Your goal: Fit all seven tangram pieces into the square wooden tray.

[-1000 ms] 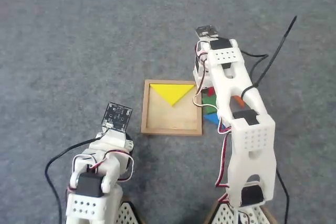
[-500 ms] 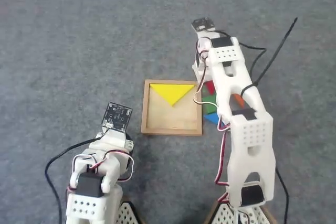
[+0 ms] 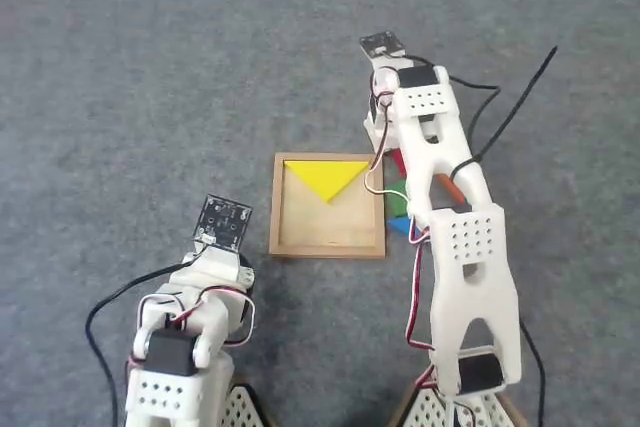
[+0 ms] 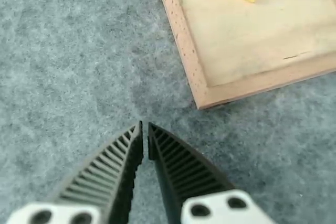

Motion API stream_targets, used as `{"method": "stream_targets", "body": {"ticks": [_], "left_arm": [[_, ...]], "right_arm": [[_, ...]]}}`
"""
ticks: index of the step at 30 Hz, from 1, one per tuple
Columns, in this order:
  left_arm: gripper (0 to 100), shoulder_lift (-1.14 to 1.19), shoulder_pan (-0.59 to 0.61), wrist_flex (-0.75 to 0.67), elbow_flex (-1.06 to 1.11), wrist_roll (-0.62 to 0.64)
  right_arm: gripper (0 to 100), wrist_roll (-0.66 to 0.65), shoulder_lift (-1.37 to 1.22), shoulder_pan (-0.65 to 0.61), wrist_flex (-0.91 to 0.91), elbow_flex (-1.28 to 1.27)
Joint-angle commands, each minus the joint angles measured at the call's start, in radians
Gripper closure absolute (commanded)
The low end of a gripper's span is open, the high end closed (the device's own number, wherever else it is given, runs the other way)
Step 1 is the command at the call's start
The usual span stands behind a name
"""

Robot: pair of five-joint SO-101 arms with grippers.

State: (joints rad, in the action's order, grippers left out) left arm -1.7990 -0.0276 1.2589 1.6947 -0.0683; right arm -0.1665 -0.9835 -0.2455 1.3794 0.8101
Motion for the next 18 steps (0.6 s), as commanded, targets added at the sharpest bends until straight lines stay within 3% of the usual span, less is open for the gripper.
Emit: {"method": "stream_targets", "body": {"ticks": [1, 4, 9, 18], "left_arm": [[98, -0.018, 0.005, 0.003, -0.01, -0.003], [98, -0.018, 0.005, 0.003, -0.01, -0.003], [98, -0.018, 0.005, 0.003, -0.01, -0.003], [98, -0.018, 0.005, 0.003, -0.01, -0.003]], "right_arm": [[75.2, -0.012, 0.001, 0.019, 0.002, 0.074], [70.9, -0.021, 0.001, 0.028, -0.002, 0.081], [64.3, -0.176, -0.001, 0.036, -0.001, 0.08], [63.0, -0.299, -0.019, 0.019, -0.025, 0.074]]}}
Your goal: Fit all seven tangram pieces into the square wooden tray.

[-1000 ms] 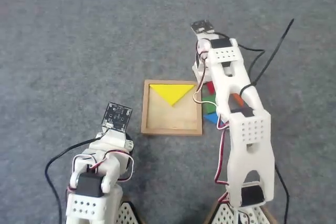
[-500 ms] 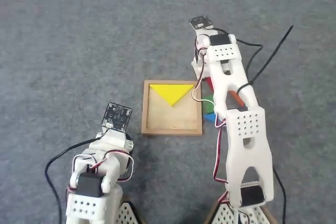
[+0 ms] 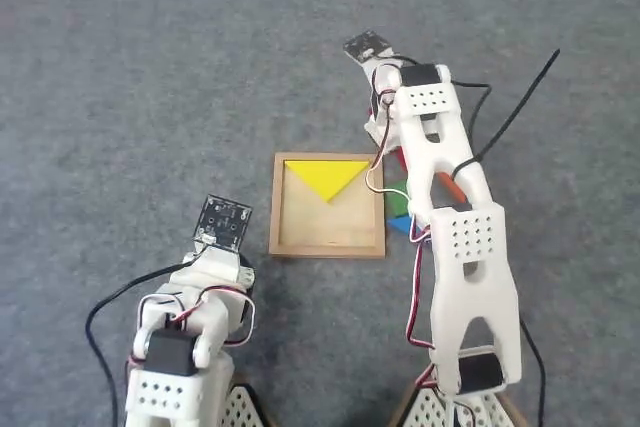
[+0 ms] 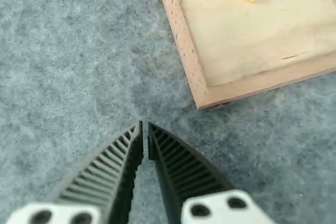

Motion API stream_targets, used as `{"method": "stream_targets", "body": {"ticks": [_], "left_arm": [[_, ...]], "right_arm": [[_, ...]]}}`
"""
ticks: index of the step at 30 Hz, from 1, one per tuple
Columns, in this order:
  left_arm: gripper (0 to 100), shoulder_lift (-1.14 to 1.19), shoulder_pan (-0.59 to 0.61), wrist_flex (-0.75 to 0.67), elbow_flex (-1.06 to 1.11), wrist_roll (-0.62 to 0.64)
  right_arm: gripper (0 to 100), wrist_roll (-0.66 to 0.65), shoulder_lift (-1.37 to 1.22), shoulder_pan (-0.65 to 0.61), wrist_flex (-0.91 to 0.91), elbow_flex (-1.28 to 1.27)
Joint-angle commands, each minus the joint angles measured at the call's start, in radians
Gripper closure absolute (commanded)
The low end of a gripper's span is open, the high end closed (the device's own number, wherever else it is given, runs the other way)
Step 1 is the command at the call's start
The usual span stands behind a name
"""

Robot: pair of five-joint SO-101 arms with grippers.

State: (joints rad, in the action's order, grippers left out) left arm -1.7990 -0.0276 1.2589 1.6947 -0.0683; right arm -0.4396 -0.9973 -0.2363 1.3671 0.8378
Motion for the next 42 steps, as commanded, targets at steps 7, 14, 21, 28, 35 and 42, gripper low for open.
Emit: {"method": "stream_targets", "body": {"ticks": [7, 14, 21, 28, 35, 42], "left_arm": [[98, -0.018, 0.005, 0.003, -0.01, -0.003], [98, -0.018, 0.005, 0.003, -0.01, -0.003], [98, -0.018, 0.005, 0.003, -0.01, -0.003], [98, -0.018, 0.005, 0.003, -0.01, -0.003], [98, -0.018, 0.005, 0.003, -0.01, -0.003], [98, -0.018, 0.005, 0.003, -0.01, -0.003]], "right_arm": [[72.3, -0.028, -0.088, 0.01, 0.025, 0.091], [77.2, 0.031, -0.094, 0.018, 0.113, 0.15], [77.5, 0.199, -0.067, 0.036, 0.174, 0.21], [77.5, 0.222, -0.027, 0.004, 0.401, 0.451], [77.5, 0.299, -0.019, -0.045, 0.432, 0.539], [75.8, 0.213, -0.042, -0.002, 0.424, 0.454]]}}
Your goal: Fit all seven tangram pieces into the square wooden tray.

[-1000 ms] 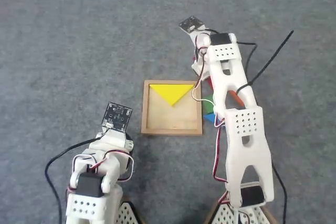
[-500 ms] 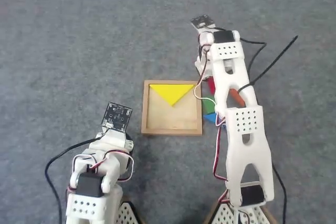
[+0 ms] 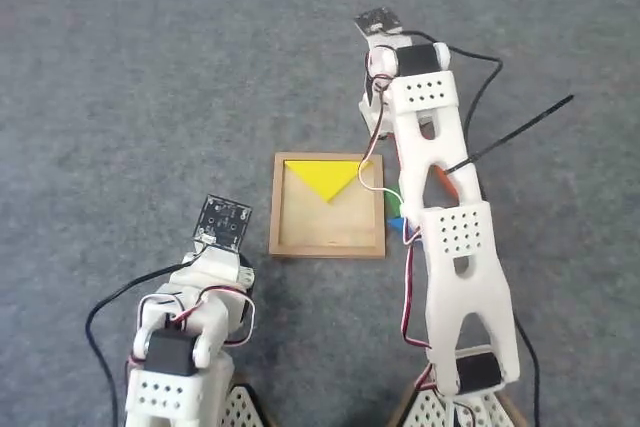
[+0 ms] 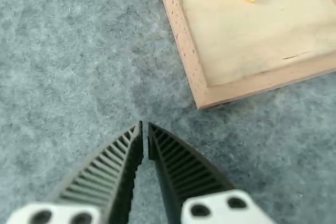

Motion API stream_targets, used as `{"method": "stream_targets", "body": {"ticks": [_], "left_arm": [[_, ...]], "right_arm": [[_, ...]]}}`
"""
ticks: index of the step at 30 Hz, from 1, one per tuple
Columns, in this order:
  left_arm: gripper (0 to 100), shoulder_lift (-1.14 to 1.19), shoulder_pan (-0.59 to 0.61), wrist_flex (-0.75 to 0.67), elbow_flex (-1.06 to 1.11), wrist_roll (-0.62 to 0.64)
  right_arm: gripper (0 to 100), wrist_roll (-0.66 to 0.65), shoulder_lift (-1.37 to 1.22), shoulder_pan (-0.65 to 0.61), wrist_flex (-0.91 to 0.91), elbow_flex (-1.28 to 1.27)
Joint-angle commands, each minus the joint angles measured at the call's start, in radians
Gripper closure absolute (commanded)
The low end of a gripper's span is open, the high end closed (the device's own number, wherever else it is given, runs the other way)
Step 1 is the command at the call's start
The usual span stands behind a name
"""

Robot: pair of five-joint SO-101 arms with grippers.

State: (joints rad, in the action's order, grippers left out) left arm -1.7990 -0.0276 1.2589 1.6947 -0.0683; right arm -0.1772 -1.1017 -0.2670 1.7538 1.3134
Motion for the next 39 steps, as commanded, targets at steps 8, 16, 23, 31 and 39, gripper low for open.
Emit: {"method": "stream_targets", "body": {"ticks": [8, 16, 23, 31, 39], "left_arm": [[98, -0.018, 0.005, 0.003, -0.01, -0.003], [98, -0.018, 0.005, 0.003, -0.01, -0.003], [98, -0.018, 0.005, 0.003, -0.01, -0.003], [98, -0.018, 0.005, 0.003, -0.01, -0.003], [98, -0.018, 0.005, 0.003, -0.01, -0.003]], "right_arm": [[62.7, -0.077, -0.042, 0.048, -0.041, -0.063], [62.7, -0.075, -0.116, 0.044, -0.047, -0.061], [74.8, -0.069, -0.122, 0.012, -0.033, -0.061], [77.3, -0.038, -0.119, -0.027, 0.01, -0.06], [77.5, 0.012, -0.119, -0.007, 0.047, 0.15]]}}
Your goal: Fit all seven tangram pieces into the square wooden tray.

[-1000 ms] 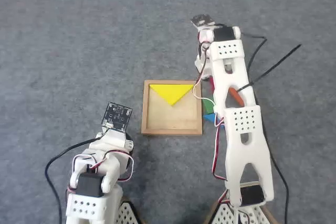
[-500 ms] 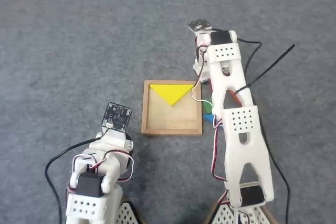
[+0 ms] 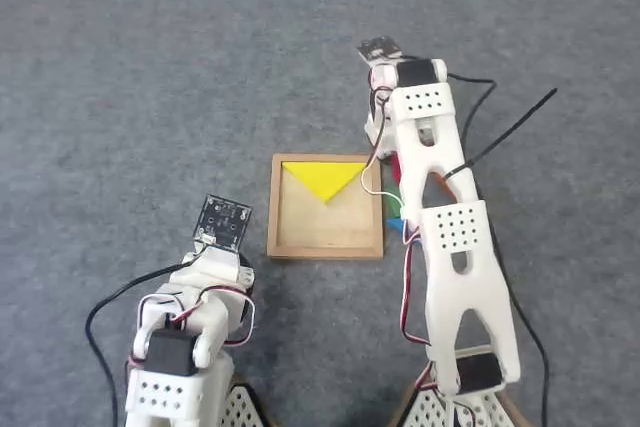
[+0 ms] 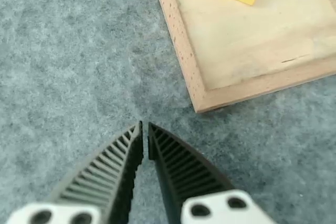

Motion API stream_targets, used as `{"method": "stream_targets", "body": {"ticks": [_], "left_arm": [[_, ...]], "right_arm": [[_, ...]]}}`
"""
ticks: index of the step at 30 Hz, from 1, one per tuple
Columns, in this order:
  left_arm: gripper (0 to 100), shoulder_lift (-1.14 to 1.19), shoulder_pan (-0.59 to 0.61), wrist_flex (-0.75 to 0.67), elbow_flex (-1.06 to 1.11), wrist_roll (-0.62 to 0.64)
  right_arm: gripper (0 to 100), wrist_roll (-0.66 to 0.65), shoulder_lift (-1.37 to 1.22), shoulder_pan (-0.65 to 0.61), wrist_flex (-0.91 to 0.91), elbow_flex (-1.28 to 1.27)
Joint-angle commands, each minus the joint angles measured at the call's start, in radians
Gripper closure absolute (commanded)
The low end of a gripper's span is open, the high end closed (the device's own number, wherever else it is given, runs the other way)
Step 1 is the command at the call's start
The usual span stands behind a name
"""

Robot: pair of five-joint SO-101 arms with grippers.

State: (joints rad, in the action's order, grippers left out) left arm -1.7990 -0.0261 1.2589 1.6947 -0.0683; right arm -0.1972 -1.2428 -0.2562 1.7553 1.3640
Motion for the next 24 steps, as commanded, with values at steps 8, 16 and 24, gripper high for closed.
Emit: {"method": "stream_targets", "body": {"ticks": [8, 16, 24], "left_arm": [[98, -0.018, 0.003, 0.003, -0.01, -0.003], [98, -0.018, 0.003, 0.003, -0.01, -0.003], [98, -0.018, 0.003, 0.003, -0.01, -0.003]], "right_arm": [[77.5, 0.04, 0.024, -0.005, 0.045, 0.107], [72.7, 0.005, 0.004, 0.019, 0.035, 0.057], [66.3, 0.008, -0.028, 0.053, 0.041, 0.048]]}}
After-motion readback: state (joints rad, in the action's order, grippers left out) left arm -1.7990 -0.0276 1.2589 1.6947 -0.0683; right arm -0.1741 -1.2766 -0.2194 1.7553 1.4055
